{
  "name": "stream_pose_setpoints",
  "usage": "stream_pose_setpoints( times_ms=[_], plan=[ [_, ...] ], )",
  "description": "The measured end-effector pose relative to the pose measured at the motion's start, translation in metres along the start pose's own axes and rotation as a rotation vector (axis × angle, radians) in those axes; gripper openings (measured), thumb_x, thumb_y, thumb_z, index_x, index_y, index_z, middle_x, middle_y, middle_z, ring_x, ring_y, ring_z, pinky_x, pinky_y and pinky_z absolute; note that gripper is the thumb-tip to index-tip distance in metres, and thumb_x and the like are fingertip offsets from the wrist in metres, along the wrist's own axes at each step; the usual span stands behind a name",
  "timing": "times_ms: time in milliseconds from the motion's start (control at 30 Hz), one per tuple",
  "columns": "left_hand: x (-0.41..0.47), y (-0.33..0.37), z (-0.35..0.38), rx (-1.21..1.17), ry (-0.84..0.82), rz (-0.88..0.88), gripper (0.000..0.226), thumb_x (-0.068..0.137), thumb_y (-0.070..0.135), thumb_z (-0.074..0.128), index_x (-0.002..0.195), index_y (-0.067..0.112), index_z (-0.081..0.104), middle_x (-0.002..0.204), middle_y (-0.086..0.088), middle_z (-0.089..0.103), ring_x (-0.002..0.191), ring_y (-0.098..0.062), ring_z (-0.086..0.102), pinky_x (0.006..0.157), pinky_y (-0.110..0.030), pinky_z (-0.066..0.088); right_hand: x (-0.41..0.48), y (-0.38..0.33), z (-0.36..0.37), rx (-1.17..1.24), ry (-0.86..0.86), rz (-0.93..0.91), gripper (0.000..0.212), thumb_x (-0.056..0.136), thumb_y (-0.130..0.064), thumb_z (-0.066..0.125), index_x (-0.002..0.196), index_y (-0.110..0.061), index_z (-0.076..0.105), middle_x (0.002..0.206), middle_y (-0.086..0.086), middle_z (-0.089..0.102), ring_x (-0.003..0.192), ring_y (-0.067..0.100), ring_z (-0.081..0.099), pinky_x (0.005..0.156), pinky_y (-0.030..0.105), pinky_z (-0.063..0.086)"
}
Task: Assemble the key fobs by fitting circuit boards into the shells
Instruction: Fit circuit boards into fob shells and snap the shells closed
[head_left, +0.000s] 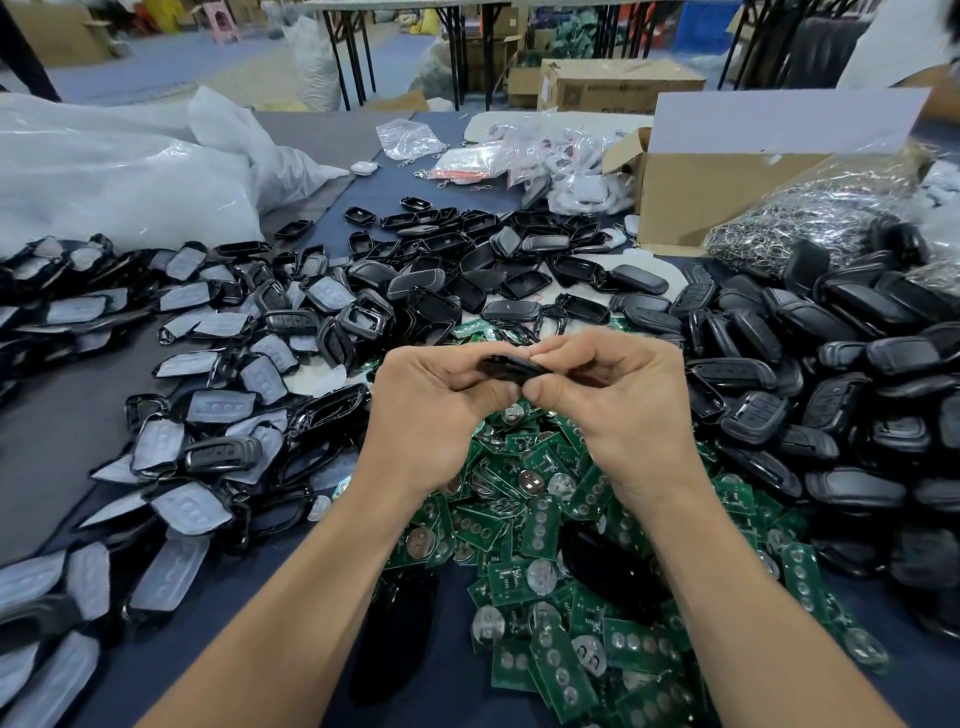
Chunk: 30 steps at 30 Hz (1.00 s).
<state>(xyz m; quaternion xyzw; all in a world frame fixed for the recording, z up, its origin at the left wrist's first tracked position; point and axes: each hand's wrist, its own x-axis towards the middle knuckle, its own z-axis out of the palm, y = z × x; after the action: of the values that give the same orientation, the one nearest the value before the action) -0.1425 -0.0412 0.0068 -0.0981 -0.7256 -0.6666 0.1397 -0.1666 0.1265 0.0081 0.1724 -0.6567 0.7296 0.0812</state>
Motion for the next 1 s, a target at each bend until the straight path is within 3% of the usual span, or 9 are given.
stream_pose_setpoints(
  times_ms=[267,367,533,600,667,733,800,933,1000],
  plan=[
    [-0.005,-0.003,0.001,0.586,0.164,0.269,0.051,0.081,-0.005,0.082,0.116,0.032,0.075,0.114,0.023,0.074,0.104,-0.002,0.074,0.094,-0.03,0.06,-0.008,0.004,0.011,-0.418,0.071,-0.006,0.032,0.075,0.005,0.085,0.089,-0.024,0.081,0.091,-0.021,0.077,0.088,-0.004,0.074,0.087,0.01,0.054],
    [-0.007,-0.001,0.001,0.651,0.161,0.323,0.043,0.08,0.006,0.083,0.117,0.028,0.078,0.108,0.025,0.071,0.103,-0.002,0.072,0.092,-0.029,0.059,-0.007,0.004,0.01,-0.495,0.087,-0.008,0.033,0.076,0.0,0.085,0.092,-0.028,0.082,0.086,-0.023,0.076,0.085,-0.003,0.073,0.083,0.011,0.056],
    [-0.009,0.003,0.008,0.865,0.189,0.292,0.047,0.077,0.015,0.089,0.122,0.025,0.078,0.116,0.007,0.078,0.108,-0.01,0.073,0.095,-0.026,0.055,-0.001,-0.003,0.003,-0.43,0.042,0.133,0.026,0.075,-0.005,0.087,0.084,-0.029,0.081,0.08,-0.014,0.078,0.081,0.001,0.075,0.082,0.027,0.062],
    [-0.008,0.004,0.009,0.914,0.218,0.245,0.049,0.081,0.024,0.088,0.129,0.028,0.074,0.122,0.01,0.076,0.111,-0.003,0.068,0.099,-0.021,0.046,0.004,-0.012,-0.005,-0.21,0.17,0.186,0.022,0.075,-0.005,0.087,0.084,-0.025,0.083,0.084,-0.009,0.08,0.083,0.006,0.076,0.086,0.034,0.062],
    [-0.008,0.005,0.008,0.95,0.246,0.182,0.046,0.088,0.031,0.083,0.132,0.033,0.071,0.125,0.013,0.074,0.114,0.0,0.065,0.097,-0.016,0.038,0.011,-0.028,-0.025,0.299,0.35,0.166,0.014,0.08,-0.013,0.085,0.089,-0.024,0.084,0.096,-0.004,0.08,0.092,0.012,0.076,0.09,0.035,0.062],
    [-0.006,0.004,0.007,0.972,0.261,0.128,0.043,0.092,0.034,0.078,0.133,0.034,0.07,0.128,0.013,0.073,0.119,-0.007,0.067,0.097,-0.018,0.036,0.017,-0.036,-0.043,0.53,0.421,0.138,0.025,0.085,-0.026,0.081,0.109,-0.019,0.079,0.113,-0.002,0.078,0.106,0.016,0.075,0.09,0.032,0.06],
    [-0.004,0.003,0.006,1.0,0.27,0.084,0.039,0.095,0.037,0.074,0.134,0.036,0.069,0.129,0.014,0.072,0.118,-0.011,0.068,0.091,-0.019,0.036,0.017,-0.031,-0.042,0.269,0.396,0.248,0.044,0.085,-0.025,0.081,0.127,-0.019,0.07,0.117,-0.007,0.076,0.105,0.012,0.074,0.087,0.028,0.061],
    [0.0,0.001,0.003,1.044,0.296,-0.009,0.041,0.098,0.036,0.068,0.139,0.04,0.064,0.131,0.014,0.071,0.096,-0.017,0.074,0.082,-0.021,0.039,0.006,-0.01,-0.012,-0.662,0.089,0.323,0.056,0.093,-0.017,0.073,0.145,-0.029,0.057,0.138,-0.008,0.066,0.109,0.002,0.067,0.071,-0.001,0.048],
    [0.001,0.001,-0.002,1.06,0.311,-0.043,0.042,0.1,0.033,0.065,0.142,0.04,0.061,0.135,0.013,0.07,0.095,-0.018,0.074,0.089,-0.024,0.046,0.002,-0.004,-0.002,-0.955,-0.104,0.325,0.053,0.1,-0.032,0.066,0.15,-0.031,0.051,0.146,-0.001,0.058,0.127,0.018,0.058,0.1,0.022,0.051]
  ],
)
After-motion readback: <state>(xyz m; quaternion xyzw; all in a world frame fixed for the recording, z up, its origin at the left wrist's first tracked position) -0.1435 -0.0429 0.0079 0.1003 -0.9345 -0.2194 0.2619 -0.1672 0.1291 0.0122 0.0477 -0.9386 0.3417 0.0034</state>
